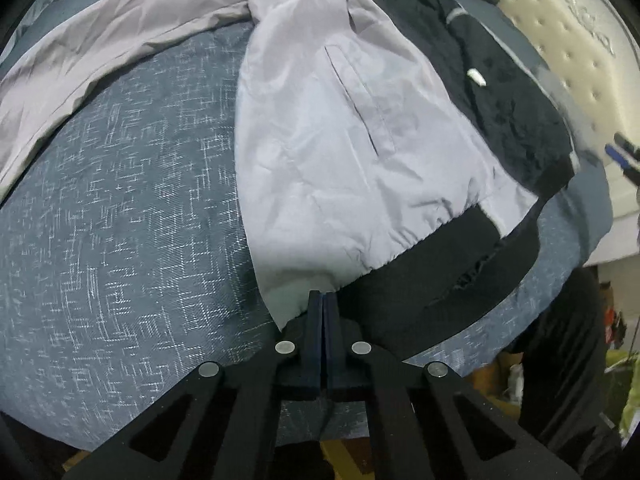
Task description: Fold clothes
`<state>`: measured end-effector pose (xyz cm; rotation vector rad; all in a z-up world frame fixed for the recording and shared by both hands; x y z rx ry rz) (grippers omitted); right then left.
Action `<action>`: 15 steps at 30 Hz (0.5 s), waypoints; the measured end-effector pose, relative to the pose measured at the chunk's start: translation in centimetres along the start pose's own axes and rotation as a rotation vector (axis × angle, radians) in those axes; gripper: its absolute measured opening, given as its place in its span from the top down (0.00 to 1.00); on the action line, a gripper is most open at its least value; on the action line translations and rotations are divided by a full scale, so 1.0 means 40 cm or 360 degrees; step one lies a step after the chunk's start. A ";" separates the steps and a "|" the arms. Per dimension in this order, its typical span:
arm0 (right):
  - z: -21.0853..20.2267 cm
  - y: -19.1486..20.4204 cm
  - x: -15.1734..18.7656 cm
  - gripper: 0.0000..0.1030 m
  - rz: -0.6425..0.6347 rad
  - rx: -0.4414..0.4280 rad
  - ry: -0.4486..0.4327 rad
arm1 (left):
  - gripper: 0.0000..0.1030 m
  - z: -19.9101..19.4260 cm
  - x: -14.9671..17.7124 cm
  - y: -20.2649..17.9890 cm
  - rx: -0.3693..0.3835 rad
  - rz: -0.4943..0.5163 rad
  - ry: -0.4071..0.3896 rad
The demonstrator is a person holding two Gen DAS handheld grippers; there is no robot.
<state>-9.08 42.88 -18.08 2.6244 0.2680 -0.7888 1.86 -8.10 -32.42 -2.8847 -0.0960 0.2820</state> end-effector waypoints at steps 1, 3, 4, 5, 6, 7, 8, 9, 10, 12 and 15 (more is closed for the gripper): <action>0.003 0.005 -0.001 0.35 -0.0007 -0.0001 0.0003 | 0.89 0.004 -0.004 -0.007 -0.0014 -0.0003 -0.0002; 0.006 0.011 -0.001 0.35 -0.0010 -0.0004 0.0006 | 0.60 0.011 -0.012 -0.020 -0.0043 -0.0008 -0.0006; 0.006 0.014 -0.001 0.35 -0.0011 -0.0008 0.0003 | 0.41 0.015 -0.016 -0.027 -0.0058 -0.0011 -0.0008; 0.005 0.017 -0.001 0.35 -0.0011 -0.0014 0.0001 | 0.38 0.025 -0.019 -0.034 -0.0060 -0.0011 -0.0003; 0.004 0.019 0.000 0.35 -0.0016 -0.0015 0.0000 | 0.38 0.042 -0.022 -0.040 -0.0058 -0.0009 0.0021; 0.003 0.021 0.000 0.35 -0.0023 -0.0015 0.0001 | 0.38 0.061 -0.026 -0.046 -0.0055 -0.0008 0.0051; 0.003 0.022 0.002 0.35 -0.0026 -0.0013 0.0002 | 0.38 0.072 -0.029 -0.051 -0.0061 -0.0007 0.0057; 0.001 0.021 0.004 0.35 -0.0023 -0.0008 0.0003 | 0.38 0.081 -0.031 -0.056 -0.0069 -0.0006 0.0056; 0.000 0.018 0.005 0.35 -0.0020 -0.0004 0.0003 | 0.38 0.090 -0.034 -0.061 -0.0077 -0.0006 0.0055; -0.005 0.007 0.007 0.35 -0.0005 0.0004 -0.0002 | 0.40 0.105 -0.038 -0.071 -0.0096 0.0011 0.0046; -0.006 -0.012 0.010 0.35 0.0021 0.0016 -0.0002 | 0.49 0.116 -0.041 -0.080 -0.0102 0.0051 0.0047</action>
Point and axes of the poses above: each gripper's, at about its wrist camera, not at the fingertips, and z roughly the way its jaws point, y to its left, x to its underside, the point moved 1 cm from there along z, roughly the way its jaws point, and after that the axes turned 7 degrees about -z, right-handed, at the moved point
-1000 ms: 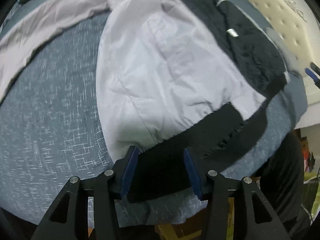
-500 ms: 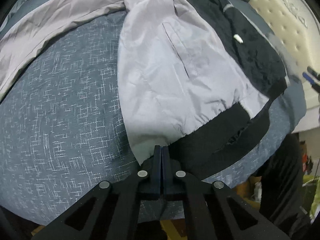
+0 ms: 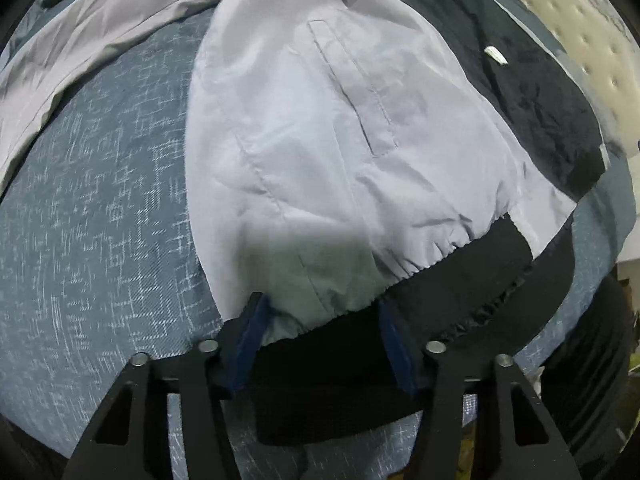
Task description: Fold clothes
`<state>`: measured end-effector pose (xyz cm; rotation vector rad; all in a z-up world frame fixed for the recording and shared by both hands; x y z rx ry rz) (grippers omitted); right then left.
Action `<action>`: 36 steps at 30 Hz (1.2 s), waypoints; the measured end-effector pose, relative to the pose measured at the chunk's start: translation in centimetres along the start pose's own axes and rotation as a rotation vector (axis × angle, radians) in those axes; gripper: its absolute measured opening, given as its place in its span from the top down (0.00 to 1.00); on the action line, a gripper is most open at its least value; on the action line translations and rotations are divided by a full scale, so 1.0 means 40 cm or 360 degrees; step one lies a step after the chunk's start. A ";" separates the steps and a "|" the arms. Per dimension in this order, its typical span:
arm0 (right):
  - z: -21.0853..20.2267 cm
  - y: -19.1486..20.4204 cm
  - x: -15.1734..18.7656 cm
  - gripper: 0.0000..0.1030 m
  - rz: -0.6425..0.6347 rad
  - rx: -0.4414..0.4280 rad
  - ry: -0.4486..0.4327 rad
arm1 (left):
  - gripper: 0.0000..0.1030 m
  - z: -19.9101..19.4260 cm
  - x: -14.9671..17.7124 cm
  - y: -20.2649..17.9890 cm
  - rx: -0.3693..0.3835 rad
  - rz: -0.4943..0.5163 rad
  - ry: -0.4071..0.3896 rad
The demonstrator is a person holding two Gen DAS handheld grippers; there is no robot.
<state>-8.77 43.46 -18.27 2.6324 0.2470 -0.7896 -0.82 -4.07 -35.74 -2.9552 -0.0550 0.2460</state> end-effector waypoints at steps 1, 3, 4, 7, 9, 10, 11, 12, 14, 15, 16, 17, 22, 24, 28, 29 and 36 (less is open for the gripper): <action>0.002 -0.007 0.001 0.35 0.0012 0.0005 0.0002 | 0.55 0.002 -0.002 -0.001 0.0005 0.0005 0.0004; 0.006 -0.018 0.004 0.35 0.0040 0.0005 0.0006 | 0.70 -0.009 -0.005 0.004 0.0028 0.0004 -0.0006; 0.008 -0.023 0.006 0.35 0.0054 0.0005 0.0006 | 0.82 -0.019 -0.006 0.008 0.0048 0.0001 -0.0015; 0.011 -0.025 0.011 0.35 0.0054 -0.0003 0.0011 | 0.85 -0.050 -0.003 0.029 0.0088 -0.0003 -0.0032; 0.015 -0.020 0.011 0.35 0.0038 0.0000 0.0021 | 0.85 -0.081 0.004 0.057 0.0116 -0.0033 -0.0062; 0.014 -0.018 0.011 0.35 0.0034 -0.0004 0.0020 | 0.85 -0.098 0.008 0.074 0.0136 -0.0053 -0.0081; 0.013 -0.016 0.011 0.35 0.0032 -0.0008 0.0018 | 0.85 -0.120 0.008 0.103 0.0156 -0.0074 -0.0097; 0.013 -0.014 0.011 0.35 0.0029 -0.0013 0.0016 | 0.85 -0.135 0.012 0.131 0.0159 -0.0098 -0.0109; 0.013 -0.012 0.009 0.35 0.0018 -0.0008 0.0018 | 0.86 -0.161 0.023 0.183 0.0155 -0.0147 -0.0131; 0.014 -0.013 0.008 0.35 0.0019 -0.0003 0.0020 | 0.86 -0.168 0.028 0.206 0.0165 -0.0171 -0.0131; 0.015 -0.015 0.007 0.35 0.0027 -0.0002 0.0019 | 0.86 -0.171 0.032 0.228 0.0180 -0.0196 -0.0126; 0.015 -0.016 0.007 0.35 0.0035 -0.0003 0.0016 | 0.86 -0.173 0.037 0.245 0.0184 -0.0210 -0.0121; 0.019 -0.009 0.005 0.35 0.0029 -0.0005 0.0024 | 0.85 -0.138 0.058 0.264 0.0164 -0.0210 -0.0037; 0.023 -0.007 0.005 0.35 0.0022 -0.0006 0.0030 | 0.83 -0.127 0.056 0.272 0.0180 -0.0265 -0.0036; 0.025 -0.009 0.003 0.35 0.0010 -0.0001 0.0042 | 0.67 -0.169 0.041 0.281 0.0217 -0.0343 -0.0149; 0.024 -0.011 0.003 0.35 0.0004 0.0002 0.0045 | 0.67 -0.189 0.036 0.280 0.0225 -0.0345 -0.0186; 0.028 -0.094 0.003 0.35 0.0153 0.0048 0.0011 | 0.49 -0.298 -0.057 0.235 0.0264 -0.0325 -0.0449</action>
Point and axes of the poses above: each gripper's, at about its wrist camera, not at the fingertips, and z roughly the way its jaws point, y to its left, x to its underside, the point moved 1 cm from there along z, roughly the way its jaws point, and after that the axes turned 7 degrees about -z, right-handed, at the moved point
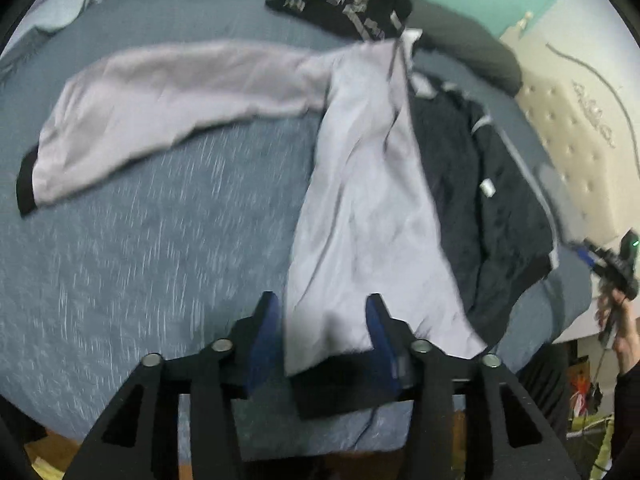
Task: Fold clothes
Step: 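Open the left tool and release the jacket hem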
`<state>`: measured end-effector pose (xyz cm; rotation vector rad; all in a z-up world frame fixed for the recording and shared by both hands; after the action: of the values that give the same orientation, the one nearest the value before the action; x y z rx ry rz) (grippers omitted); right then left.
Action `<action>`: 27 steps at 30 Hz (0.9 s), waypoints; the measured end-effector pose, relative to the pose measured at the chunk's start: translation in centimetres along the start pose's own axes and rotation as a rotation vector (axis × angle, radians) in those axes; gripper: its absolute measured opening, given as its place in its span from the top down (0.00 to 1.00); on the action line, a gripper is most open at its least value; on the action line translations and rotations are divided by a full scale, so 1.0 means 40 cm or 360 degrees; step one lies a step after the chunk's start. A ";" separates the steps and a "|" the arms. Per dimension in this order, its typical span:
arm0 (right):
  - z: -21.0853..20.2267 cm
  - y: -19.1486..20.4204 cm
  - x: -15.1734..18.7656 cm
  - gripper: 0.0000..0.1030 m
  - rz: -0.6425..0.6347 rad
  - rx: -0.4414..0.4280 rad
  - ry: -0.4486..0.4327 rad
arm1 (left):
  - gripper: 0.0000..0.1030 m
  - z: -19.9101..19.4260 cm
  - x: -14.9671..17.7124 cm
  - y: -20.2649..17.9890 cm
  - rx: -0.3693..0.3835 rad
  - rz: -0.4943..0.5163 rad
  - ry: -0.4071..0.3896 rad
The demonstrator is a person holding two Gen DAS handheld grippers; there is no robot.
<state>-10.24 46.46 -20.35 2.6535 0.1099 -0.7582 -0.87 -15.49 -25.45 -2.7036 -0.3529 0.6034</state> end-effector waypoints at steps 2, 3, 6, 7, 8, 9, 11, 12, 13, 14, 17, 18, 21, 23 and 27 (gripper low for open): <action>0.003 -0.037 0.001 0.35 0.0053 0.0066 -0.0006 | 0.46 -0.011 -0.013 0.010 0.0002 -0.0002 -0.0038; 0.005 -0.052 0.002 0.35 0.0072 0.0090 -0.0003 | 0.40 0.003 -0.020 0.004 -0.0004 -0.0001 -0.0053; 0.010 -0.097 0.003 0.35 0.0106 0.0159 -0.0001 | 0.37 0.011 -0.034 -0.016 -0.0016 0.0050 -0.0099; 0.013 -0.110 0.004 0.35 0.0120 0.0166 -0.0003 | 0.37 0.020 -0.042 -0.020 -0.0014 0.0051 -0.0115; 0.017 -0.123 0.004 0.35 0.0134 0.0169 -0.0006 | 0.37 0.032 -0.052 -0.024 -0.0011 0.0046 -0.0129; 0.021 -0.136 0.005 0.35 0.0149 0.0173 -0.0009 | 0.37 0.045 -0.062 -0.029 -0.0007 0.0042 -0.0143; 0.038 -0.157 0.004 0.35 0.0156 0.0184 0.0005 | 0.37 0.056 -0.083 -0.030 -0.0008 0.0010 -0.0162; 0.050 -0.166 0.003 0.34 0.0163 0.0175 0.0017 | 0.35 0.060 -0.094 -0.027 -0.0016 -0.0007 -0.0180; 0.063 -0.174 0.003 0.30 0.0172 0.0162 0.0030 | 0.32 0.063 -0.106 -0.022 -0.0025 -0.0024 -0.0202; 0.075 -0.181 0.004 0.30 0.0190 0.0148 0.0040 | 0.31 0.066 -0.117 -0.018 -0.0035 -0.0040 -0.0223; 0.106 -0.207 0.011 0.30 0.0272 0.0124 0.0060 | 0.24 0.068 -0.145 -0.016 -0.0051 -0.0041 -0.0298; 0.116 -0.216 0.013 0.30 0.0300 0.0122 0.0069 | 0.22 0.071 -0.154 -0.013 -0.0066 -0.0045 -0.0320; 0.138 -0.214 0.016 0.30 0.0276 0.0144 0.0095 | 0.16 0.081 -0.176 0.002 -0.0114 -0.0075 -0.0377; 0.156 -0.203 0.014 0.30 0.0232 0.0141 0.0128 | 0.15 0.084 -0.188 0.016 -0.0132 -0.0108 -0.0417; 0.180 -0.168 0.008 0.46 0.0110 0.0147 0.0150 | 0.10 0.087 -0.196 0.048 -0.0128 -0.0182 -0.0496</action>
<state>-14.71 49.97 -28.40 2.7650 0.0080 -0.6308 -9.02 -18.70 -26.30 -2.6399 -0.6184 0.9978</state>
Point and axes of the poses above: each gripper's, at about its wrist camera, not at the fingertips, and z roughly the way its jaws point, y to its left, x to its underside, the point moved 1 cm from there along z, roughly the way its jaws point, and after that the axes turned 7 degrees about -z, right-handed, at the moved point
